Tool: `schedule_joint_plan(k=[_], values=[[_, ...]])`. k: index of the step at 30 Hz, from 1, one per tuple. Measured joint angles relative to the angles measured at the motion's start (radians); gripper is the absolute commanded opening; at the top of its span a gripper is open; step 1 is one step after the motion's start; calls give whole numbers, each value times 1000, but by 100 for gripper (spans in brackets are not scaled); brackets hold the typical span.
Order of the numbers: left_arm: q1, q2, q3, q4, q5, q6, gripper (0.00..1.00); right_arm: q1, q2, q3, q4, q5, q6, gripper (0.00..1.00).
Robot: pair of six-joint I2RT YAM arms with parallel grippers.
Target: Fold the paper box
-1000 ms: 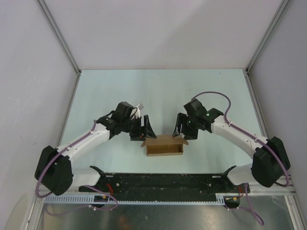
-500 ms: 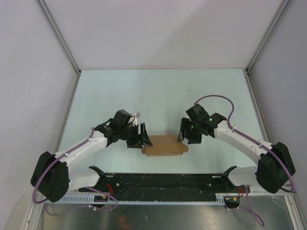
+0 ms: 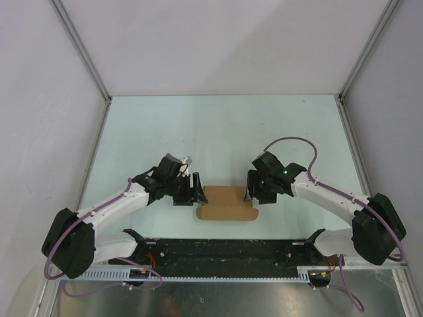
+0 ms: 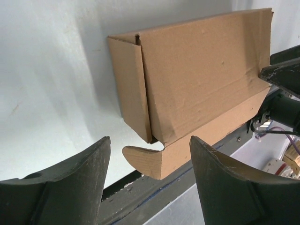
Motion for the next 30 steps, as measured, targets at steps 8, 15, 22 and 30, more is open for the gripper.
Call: schedule_joint_plan(k=[8, 15, 22, 30], values=[[-23, 29, -18, 23, -66, -7, 72, 18, 16, -8, 28, 47, 0, 63], [-50, 40, -35, 29, -133, -8, 69, 37, 24, -26, 54, 91, -1, 62], [-64, 40, -35, 43, -195, -22, 67, 57, 23, -40, 89, 133, -12, 62], [-80, 40, -35, 56, -233, -34, 66, 64, 23, -53, 121, 150, -19, 62]])
